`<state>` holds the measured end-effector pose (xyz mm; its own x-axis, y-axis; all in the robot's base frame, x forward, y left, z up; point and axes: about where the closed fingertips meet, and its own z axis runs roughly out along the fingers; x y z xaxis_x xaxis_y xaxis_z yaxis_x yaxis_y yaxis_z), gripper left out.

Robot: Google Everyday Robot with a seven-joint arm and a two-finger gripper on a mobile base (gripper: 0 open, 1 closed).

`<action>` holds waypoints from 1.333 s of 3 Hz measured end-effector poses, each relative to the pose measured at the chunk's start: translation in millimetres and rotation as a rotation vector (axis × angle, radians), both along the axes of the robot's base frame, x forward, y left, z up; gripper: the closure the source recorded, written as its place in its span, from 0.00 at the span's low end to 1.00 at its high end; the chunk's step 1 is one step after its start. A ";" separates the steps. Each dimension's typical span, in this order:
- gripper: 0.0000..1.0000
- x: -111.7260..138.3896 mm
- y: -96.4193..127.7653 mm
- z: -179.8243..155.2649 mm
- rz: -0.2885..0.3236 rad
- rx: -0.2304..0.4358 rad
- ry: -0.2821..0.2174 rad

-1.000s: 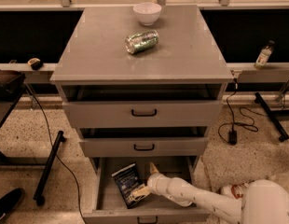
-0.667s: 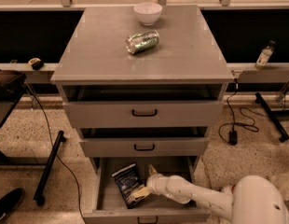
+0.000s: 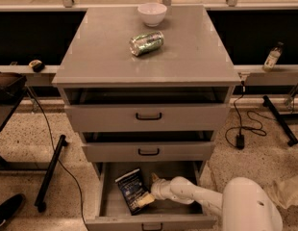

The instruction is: Pick blue chip bag from bottom drawer and place on counter

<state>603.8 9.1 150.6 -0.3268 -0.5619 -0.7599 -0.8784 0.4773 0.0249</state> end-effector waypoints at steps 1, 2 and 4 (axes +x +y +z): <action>0.16 -4.3 0.2 -19.5 0.023 -0.009 0.044; 0.47 -9.8 5.0 -34.9 0.076 0.024 0.077; 0.94 -13.5 11.0 -30.8 0.132 0.088 0.100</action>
Offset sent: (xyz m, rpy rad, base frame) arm -0.0121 0.0042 -0.0417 0.0553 0.0835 0.1094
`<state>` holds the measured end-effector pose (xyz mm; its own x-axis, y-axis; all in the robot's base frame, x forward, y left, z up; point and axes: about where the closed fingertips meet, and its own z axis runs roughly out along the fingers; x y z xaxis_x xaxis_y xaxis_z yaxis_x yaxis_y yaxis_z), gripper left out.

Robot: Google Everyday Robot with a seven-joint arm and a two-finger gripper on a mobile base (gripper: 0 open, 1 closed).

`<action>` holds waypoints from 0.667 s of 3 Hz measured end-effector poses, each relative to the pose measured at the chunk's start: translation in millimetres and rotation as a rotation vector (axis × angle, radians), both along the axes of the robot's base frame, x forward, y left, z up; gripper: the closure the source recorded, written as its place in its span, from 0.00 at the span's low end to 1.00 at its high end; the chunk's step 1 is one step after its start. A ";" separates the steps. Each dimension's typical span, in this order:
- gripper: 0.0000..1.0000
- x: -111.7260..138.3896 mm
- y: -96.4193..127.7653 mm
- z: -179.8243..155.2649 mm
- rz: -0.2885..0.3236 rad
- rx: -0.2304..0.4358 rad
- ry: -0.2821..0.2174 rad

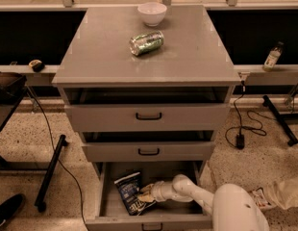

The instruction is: Pick blue chip bag from bottom drawer and place on counter

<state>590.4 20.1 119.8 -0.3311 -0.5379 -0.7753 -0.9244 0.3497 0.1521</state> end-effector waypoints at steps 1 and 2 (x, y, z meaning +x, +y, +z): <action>1.00 -3.9 -2.7 41.1 0.018 0.181 -0.063; 1.00 0.0 -29.0 102.2 0.006 0.297 -0.224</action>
Offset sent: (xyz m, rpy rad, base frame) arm -0.0235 -0.0737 0.1986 0.4535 -0.4561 -0.0050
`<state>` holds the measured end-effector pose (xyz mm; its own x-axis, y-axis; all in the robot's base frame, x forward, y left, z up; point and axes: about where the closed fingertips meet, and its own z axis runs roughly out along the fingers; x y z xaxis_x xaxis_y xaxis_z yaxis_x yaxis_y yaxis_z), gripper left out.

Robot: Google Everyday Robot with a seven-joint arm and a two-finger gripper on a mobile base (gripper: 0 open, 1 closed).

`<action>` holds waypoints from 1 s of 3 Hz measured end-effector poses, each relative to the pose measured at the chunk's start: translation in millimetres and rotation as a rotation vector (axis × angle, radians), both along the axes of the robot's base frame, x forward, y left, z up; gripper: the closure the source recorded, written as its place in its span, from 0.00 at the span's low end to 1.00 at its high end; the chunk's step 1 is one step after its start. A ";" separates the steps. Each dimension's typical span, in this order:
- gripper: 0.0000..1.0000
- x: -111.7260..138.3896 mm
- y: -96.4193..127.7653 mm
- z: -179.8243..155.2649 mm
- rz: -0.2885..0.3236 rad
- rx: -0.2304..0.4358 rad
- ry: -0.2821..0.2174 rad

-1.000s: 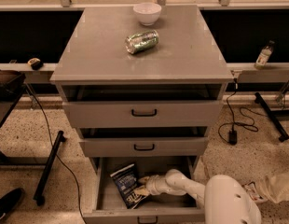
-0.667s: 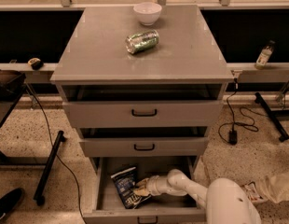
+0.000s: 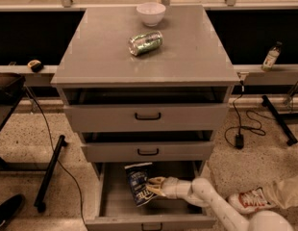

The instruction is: Pick blue chip bag from bottom drawer and place on counter

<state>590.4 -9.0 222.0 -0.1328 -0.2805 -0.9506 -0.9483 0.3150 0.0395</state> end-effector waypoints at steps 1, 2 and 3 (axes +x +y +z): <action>1.00 -16.8 -45.6 73.5 -0.016 0.016 -0.143; 1.00 -32.5 -86.8 122.6 -0.010 -0.049 -0.184; 1.00 -34.5 -126.2 185.1 -0.029 -0.144 -0.276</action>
Offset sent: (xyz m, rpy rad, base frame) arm -0.0476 -0.1425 0.1861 -0.1339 -0.2358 -0.0078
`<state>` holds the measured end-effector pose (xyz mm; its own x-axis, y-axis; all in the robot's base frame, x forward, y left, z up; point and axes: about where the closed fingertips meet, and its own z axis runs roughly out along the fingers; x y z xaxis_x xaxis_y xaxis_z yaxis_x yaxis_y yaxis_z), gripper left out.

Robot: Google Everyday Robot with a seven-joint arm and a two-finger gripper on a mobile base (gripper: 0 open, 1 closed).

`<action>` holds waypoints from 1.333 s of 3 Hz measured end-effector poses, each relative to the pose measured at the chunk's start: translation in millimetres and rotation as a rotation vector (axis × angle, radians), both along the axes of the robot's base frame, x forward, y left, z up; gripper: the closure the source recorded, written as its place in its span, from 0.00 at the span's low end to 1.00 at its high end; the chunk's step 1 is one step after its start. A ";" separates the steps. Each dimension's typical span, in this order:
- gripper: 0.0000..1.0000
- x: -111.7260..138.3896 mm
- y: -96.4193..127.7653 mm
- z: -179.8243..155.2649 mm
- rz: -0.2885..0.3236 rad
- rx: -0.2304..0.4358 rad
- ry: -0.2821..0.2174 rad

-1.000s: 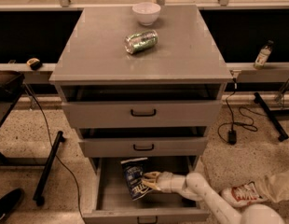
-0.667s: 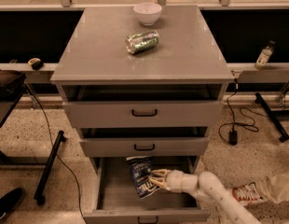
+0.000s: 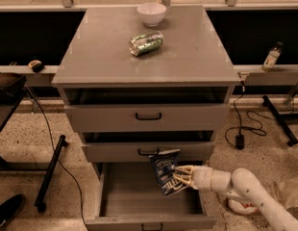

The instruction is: Pick blue chip bag from bottom drawer and place on counter

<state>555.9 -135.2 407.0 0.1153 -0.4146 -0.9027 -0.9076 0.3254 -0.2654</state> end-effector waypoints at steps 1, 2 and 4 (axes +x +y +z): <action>1.00 -1.8 -36.4 91.5 -0.010 -0.052 -0.148; 1.00 -2.4 -35.9 95.7 0.001 -0.051 -0.162; 1.00 -18.0 -52.1 231.2 0.163 0.010 -0.478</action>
Offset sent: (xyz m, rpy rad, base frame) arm -0.0025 -0.0294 0.0768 -0.0421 -0.1245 -0.0042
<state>537.8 -187.2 638.2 0.5793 -0.3482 -0.7370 -0.7243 0.1949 -0.6614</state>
